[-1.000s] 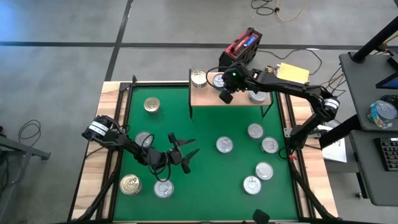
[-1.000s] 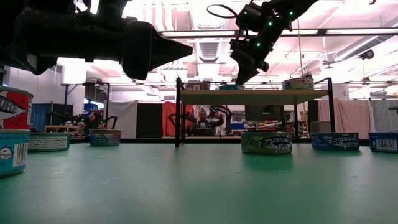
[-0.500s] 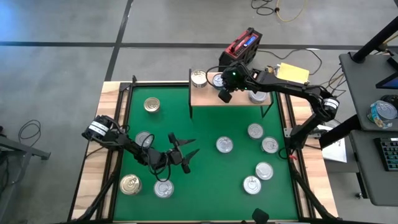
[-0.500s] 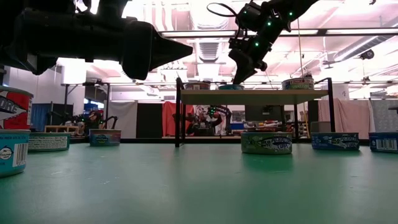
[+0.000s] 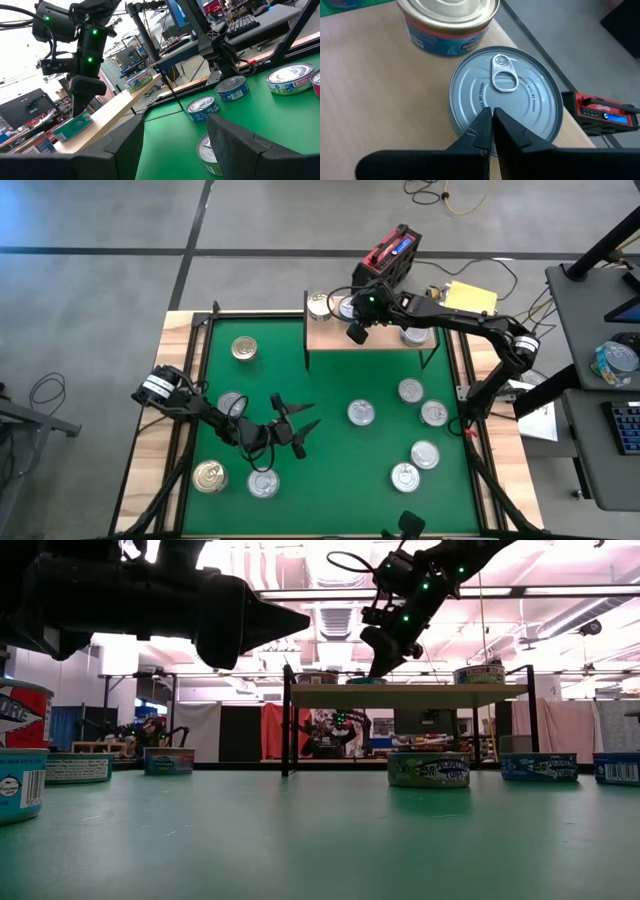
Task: Stack canned seafood by type on shelf
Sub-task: Put the green/blue tuna can on the shelf, then put the red tuna can on the shelf
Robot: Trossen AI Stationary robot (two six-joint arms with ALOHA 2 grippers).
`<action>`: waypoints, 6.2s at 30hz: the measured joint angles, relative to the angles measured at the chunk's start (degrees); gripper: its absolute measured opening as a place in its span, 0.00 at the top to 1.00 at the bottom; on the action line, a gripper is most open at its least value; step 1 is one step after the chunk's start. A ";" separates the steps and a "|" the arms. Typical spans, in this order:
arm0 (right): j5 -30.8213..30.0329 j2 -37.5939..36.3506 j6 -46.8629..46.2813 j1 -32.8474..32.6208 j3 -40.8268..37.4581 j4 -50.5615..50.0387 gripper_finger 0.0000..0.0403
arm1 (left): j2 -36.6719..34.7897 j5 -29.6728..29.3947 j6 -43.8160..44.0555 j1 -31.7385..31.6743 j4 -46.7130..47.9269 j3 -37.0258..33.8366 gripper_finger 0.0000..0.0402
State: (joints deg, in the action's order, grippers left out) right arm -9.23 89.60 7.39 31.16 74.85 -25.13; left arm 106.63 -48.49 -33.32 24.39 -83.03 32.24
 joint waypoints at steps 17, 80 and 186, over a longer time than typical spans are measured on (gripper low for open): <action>0.07 -0.17 0.21 0.00 -0.11 0.36 0.98 | 0.00 0.00 0.00 0.02 0.01 0.00 0.50; -29.98 -25.99 -26.73 -58.89 -35.85 24.46 0.98 | -5.35 8.06 64.53 8.10 125.86 43.77 0.50; -0.70 17.68 -25.61 -50.69 -17.71 56.33 0.98 | -5.60 18.13 94.92 23.12 126.56 34.10 1.00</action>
State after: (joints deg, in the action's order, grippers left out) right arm -9.93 107.28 -18.22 -19.54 57.14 31.20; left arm 101.03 -30.36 61.60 47.51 43.53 66.34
